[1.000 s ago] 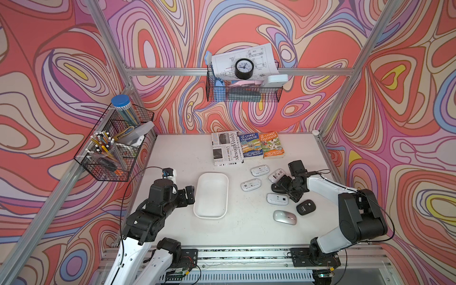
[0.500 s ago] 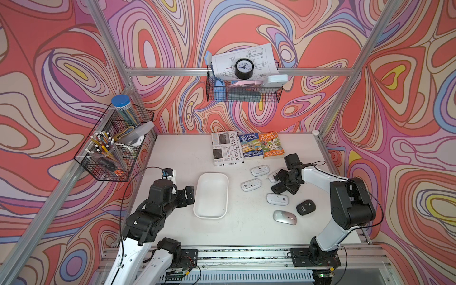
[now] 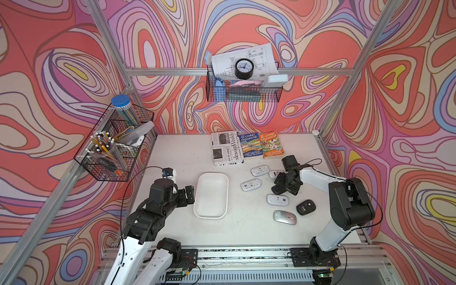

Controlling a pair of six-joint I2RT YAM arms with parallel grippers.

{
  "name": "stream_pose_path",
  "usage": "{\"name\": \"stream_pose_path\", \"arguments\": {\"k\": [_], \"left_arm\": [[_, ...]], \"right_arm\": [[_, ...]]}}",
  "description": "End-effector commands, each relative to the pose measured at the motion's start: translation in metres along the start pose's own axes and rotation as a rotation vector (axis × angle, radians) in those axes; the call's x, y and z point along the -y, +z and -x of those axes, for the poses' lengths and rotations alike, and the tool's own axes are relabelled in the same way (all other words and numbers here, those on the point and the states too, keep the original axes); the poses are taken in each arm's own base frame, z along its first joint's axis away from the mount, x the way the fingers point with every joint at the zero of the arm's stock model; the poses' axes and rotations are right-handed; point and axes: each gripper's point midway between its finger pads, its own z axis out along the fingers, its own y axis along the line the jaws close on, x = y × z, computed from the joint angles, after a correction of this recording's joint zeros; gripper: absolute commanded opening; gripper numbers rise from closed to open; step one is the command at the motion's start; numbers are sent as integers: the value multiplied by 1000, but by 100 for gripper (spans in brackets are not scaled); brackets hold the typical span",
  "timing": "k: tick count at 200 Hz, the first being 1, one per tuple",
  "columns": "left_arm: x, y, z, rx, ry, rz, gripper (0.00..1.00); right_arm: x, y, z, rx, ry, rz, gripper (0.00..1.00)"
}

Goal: Put the mouse in the storage box
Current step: Pick up the mouse from the center of the board.

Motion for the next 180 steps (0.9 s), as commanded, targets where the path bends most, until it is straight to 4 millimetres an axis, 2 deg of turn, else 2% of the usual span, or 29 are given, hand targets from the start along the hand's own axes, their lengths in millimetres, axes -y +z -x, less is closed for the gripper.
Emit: {"name": "stream_pose_path", "arguments": {"k": [1, 40, 75, 109, 138, 162, 165, 180], "left_arm": [[-4, 2, -6, -27, -1, 18, 98], [-3, 4, -7, -37, 1, 15, 99], [-1, 6, -6, -47, -8, 11, 98], [8, 6, -6, -72, -22, -29, 98], [17, 9, -8, -101, -74, -70, 99], [43, 8, -9, -134, -89, -213, 98], [47, 8, -9, -138, -88, -233, 98], [63, 4, -7, -149, -75, -323, 98]], "right_arm": [[10, 18, -22, -79, -52, -87, 81], [0, 29, -29, -99, -113, -120, 81], [-5, 33, -24, -88, -133, -115, 66], [-16, 29, -16, -76, -171, -77, 59], [-32, 16, -5, -26, -228, -3, 55], [-46, 0, 6, 42, -298, 66, 54], [-49, -8, 8, 65, -305, 89, 53], [-61, -25, 13, 122, -339, 171, 52]]}}
